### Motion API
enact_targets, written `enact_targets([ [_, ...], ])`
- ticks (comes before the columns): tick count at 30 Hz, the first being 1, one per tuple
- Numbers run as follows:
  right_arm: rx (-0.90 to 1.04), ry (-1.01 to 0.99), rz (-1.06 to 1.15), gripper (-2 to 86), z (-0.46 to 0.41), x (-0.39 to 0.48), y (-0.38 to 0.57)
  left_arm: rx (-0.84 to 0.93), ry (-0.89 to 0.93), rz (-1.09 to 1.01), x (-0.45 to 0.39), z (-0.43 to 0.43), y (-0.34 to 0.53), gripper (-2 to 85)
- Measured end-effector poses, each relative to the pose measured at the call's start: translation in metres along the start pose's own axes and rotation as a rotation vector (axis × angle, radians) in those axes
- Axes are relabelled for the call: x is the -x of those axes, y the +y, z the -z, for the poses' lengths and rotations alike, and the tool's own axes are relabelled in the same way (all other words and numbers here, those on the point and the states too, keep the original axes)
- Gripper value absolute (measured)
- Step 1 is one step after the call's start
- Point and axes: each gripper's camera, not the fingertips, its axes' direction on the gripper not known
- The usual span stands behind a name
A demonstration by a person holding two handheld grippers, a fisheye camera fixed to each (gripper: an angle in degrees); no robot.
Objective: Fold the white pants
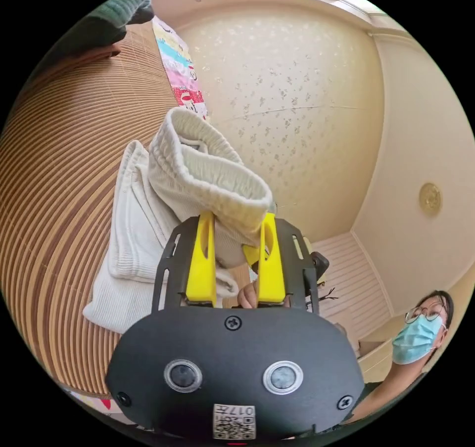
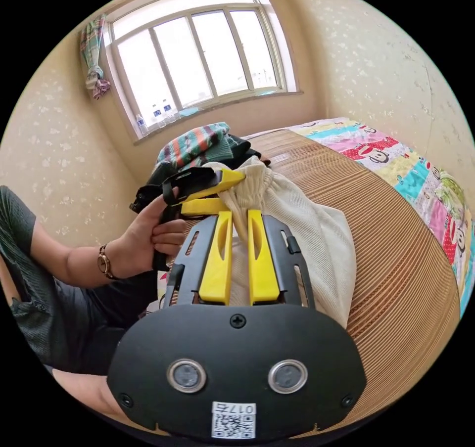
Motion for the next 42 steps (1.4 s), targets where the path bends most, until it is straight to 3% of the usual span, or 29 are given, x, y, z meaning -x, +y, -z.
enact_targets([
  [8,-0.180,-0.195,-0.059,9.9,0.045,-0.025,0.024,0.034,0.056,-0.252,-0.056,0.004,0.024,7.1],
  [12,-0.409,-0.369,-0.045,15.3,0.081,-0.036,0.047,0.070,-0.016,-0.372,-0.090,0.012,0.040,5.2],
  [14,-0.454,-0.322,-0.091,15.9,0.088,-0.041,0.057,0.096,-0.037,-0.415,-0.105,0.013,0.052,5.1],
  [16,-0.270,-0.064,-0.100,15.4,0.073,-0.023,0.044,0.122,-0.051,-0.463,-0.123,0.016,0.063,5.1],
  [18,-0.142,-0.064,0.011,12.3,0.053,-0.001,0.032,0.150,-0.100,-0.520,-0.151,0.025,0.076,5.0],
  [20,-0.189,-0.094,0.083,7.6,0.055,0.017,0.032,0.146,-0.154,-0.547,-0.170,0.039,0.082,4.9],
  [23,-0.357,-0.115,-0.010,5.2,0.095,0.022,0.038,0.174,-0.091,-0.606,-0.207,0.072,0.090,4.5],
  [26,-0.483,-0.127,0.010,4.4,0.156,0.055,0.035,0.188,-0.059,-0.836,-0.282,0.111,0.108,4.4],
  [29,-0.529,-0.078,0.168,4.2,0.212,0.123,0.017,0.141,-0.020,-1.106,-0.369,0.157,0.134,4.0],
  [32,-0.566,-0.218,0.262,3.9,0.252,0.154,-0.004,0.090,-0.012,-1.200,-0.424,0.190,0.140,4.0],
  [34,-0.477,-0.369,0.268,3.7,0.260,0.153,-0.029,0.095,0.013,-1.209,-0.441,0.201,0.135,4.0],
  [39,-0.205,-0.892,0.270,3.4,0.211,0.084,-0.077,0.093,0.346,-1.014,-0.416,0.232,0.080,3.9],
  [42,-0.272,-0.990,0.100,3.0,0.183,0.027,-0.074,0.043,0.528,-0.893,-0.377,0.250,0.052,3.9],
])
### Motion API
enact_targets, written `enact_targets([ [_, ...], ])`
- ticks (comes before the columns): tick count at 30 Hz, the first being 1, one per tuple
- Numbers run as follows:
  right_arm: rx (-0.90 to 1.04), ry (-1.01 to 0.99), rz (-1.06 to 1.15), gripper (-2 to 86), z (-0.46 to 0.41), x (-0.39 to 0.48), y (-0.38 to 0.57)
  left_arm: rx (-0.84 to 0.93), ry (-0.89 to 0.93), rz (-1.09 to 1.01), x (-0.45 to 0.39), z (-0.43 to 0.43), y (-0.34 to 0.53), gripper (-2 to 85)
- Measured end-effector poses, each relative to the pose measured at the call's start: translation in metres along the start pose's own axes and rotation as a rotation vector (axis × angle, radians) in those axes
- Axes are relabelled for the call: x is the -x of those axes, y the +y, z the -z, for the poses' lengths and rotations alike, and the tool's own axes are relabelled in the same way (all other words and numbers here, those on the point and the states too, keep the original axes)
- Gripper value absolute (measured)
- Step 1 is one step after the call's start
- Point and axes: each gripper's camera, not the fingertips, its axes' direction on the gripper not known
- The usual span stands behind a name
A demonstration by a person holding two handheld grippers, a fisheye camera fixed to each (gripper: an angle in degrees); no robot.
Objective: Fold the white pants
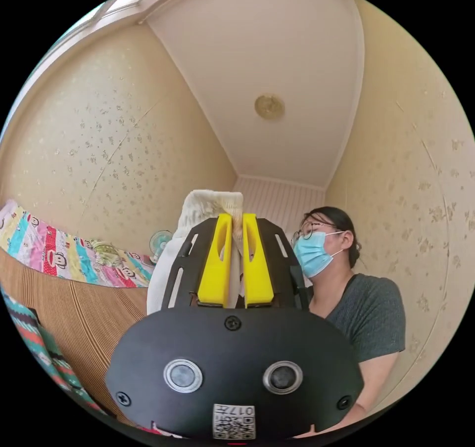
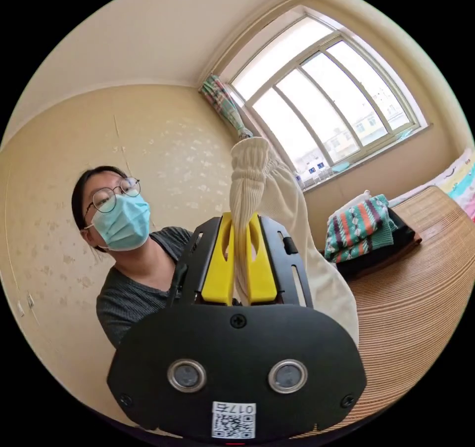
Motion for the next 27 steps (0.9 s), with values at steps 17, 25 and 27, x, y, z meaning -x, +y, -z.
enact_targets([
  [17,-0.660,1.503,-0.413,10.7,0.188,0.003,-0.150,0.258,-0.291,0.594,0.353,-0.177,-0.124,6.7],
  [25,-0.367,1.441,-0.819,12.2,0.133,-0.193,0.121,1.120,-0.470,0.747,0.362,-0.221,0.260,17.3],
  [27,-0.328,1.405,-0.925,12.0,0.128,-0.234,0.172,1.077,-0.447,0.844,0.343,-0.211,0.337,17.6],
])
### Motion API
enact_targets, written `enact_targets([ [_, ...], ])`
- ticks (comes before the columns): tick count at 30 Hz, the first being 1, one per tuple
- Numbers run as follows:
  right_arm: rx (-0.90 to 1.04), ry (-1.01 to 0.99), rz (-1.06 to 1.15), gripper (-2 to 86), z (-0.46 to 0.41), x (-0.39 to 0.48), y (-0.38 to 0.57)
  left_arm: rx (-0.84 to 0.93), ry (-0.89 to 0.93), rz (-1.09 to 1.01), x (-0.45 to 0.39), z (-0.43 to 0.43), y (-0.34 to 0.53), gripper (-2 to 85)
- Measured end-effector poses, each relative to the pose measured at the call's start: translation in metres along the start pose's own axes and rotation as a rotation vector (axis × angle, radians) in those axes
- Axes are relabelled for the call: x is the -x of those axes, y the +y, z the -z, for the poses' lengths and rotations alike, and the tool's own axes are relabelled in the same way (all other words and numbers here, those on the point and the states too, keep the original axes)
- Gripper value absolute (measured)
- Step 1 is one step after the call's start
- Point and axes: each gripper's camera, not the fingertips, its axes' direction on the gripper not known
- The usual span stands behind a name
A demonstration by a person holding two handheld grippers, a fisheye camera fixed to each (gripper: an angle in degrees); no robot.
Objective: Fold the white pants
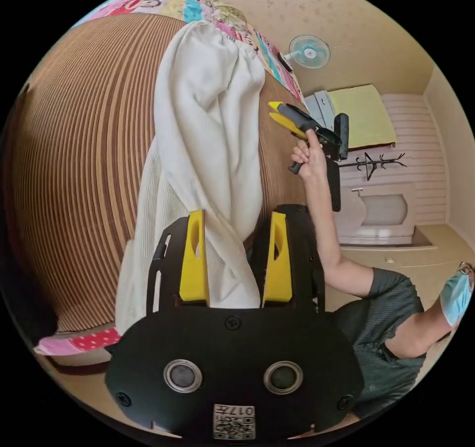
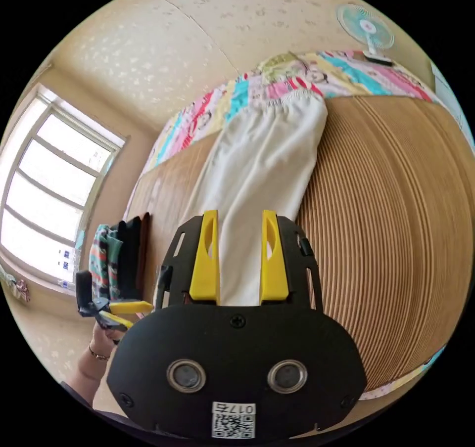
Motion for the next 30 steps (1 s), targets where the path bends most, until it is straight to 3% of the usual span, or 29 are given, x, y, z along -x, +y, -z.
enact_targets([
  [3,0.189,-0.015,0.072,10.8,-0.049,-0.018,-0.005,-0.166,-0.152,0.021,-0.003,-0.032,0.026,12.0],
  [6,0.185,0.140,0.076,10.5,-0.066,-0.017,-0.019,-0.155,-0.230,0.054,0.004,-0.049,0.011,5.0],
  [7,0.229,0.092,0.103,10.2,-0.072,-0.014,-0.021,-0.140,-0.186,0.057,0.010,-0.049,0.006,4.5],
  [9,0.259,0.089,0.139,6.9,-0.080,-0.008,-0.018,-0.124,0.099,0.040,0.032,-0.030,-0.007,3.2],
  [11,0.355,0.216,0.188,4.0,-0.096,-0.004,-0.016,-0.187,0.323,-0.041,0.042,0.008,-0.007,2.4],
  [13,0.353,0.199,0.208,2.4,-0.094,-0.007,-0.015,-0.341,0.347,-0.100,0.050,0.065,0.009,1.8],
  [16,0.343,0.122,0.119,1.3,-0.085,-0.026,-0.015,-0.644,-0.051,0.043,0.065,0.165,0.068,0.2],
  [18,0.335,0.066,0.074,0.9,-0.080,-0.037,-0.014,-0.958,-0.425,0.315,0.057,0.214,0.145,-0.5],
  [21,0.333,0.026,0.052,0.7,-0.075,-0.045,-0.009,-1.159,-0.441,0.179,0.036,0.214,0.213,0.1],
  [23,0.336,0.018,0.051,0.6,-0.072,-0.046,-0.005,-1.038,-0.374,0.179,0.041,0.189,0.217,2.8],
  [27,0.375,0.022,0.083,0.6,-0.071,-0.041,0.005,-0.567,-0.242,0.223,0.068,0.085,0.182,22.3],
  [30,0.420,0.030,0.119,0.7,-0.073,-0.036,0.014,-0.586,-0.235,0.188,0.059,0.038,0.189,21.7],
])
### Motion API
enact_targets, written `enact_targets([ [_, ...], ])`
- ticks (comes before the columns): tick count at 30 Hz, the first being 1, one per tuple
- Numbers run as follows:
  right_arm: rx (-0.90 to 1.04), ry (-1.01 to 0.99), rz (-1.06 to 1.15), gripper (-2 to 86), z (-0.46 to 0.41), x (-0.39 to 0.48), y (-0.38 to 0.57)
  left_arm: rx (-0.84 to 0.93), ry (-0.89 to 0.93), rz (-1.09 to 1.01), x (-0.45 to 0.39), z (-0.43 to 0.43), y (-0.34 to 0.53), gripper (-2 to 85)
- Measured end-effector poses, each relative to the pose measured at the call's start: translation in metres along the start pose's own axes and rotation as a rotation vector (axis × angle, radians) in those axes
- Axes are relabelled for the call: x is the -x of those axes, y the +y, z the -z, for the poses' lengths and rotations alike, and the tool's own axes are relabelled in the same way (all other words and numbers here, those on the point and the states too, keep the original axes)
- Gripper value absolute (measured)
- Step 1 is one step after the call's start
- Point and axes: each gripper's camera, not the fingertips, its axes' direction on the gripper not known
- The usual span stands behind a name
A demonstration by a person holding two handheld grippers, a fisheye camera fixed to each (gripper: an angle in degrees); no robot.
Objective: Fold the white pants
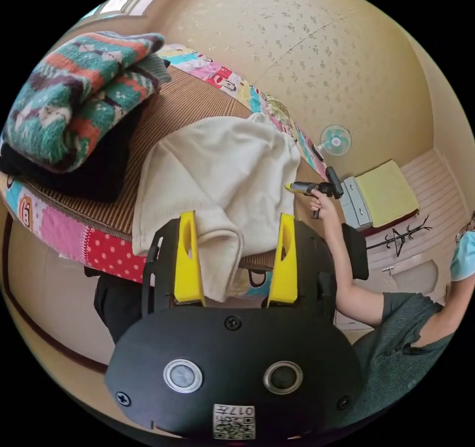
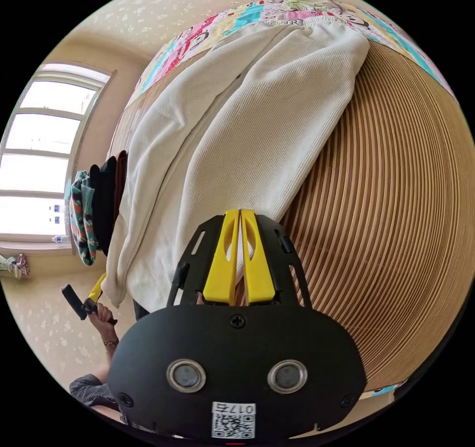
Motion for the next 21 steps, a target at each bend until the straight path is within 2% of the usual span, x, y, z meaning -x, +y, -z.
enact_targets([
  [7,0.087,-0.058,0.067,2.2,-0.003,0.003,0.023,-0.015,0.111,-0.181,-0.045,-0.007,0.043,15.7],
  [9,0.069,-0.068,0.061,3.4,0.004,0.000,0.028,0.047,0.110,-0.195,-0.046,-0.012,0.061,14.7],
  [11,-0.011,-0.073,0.032,5.3,0.023,-0.005,0.038,0.127,0.051,-0.211,-0.044,-0.024,0.071,14.7],
  [14,-0.290,-0.128,-0.098,9.4,0.076,-0.034,0.074,0.075,-0.057,-0.339,-0.047,-0.026,0.082,13.2],
  [16,-0.537,-0.219,-0.230,10.5,0.109,-0.076,0.120,0.104,-0.082,-0.402,-0.051,-0.033,0.077,12.5],
  [18,-0.660,-0.278,-0.349,11.2,0.112,-0.109,0.149,0.122,-0.111,-0.413,-0.052,-0.043,0.069,12.2],
  [21,-0.630,-0.436,-0.478,12.7,0.087,-0.153,0.162,0.070,-0.103,-0.345,-0.043,-0.044,0.065,11.5],
])
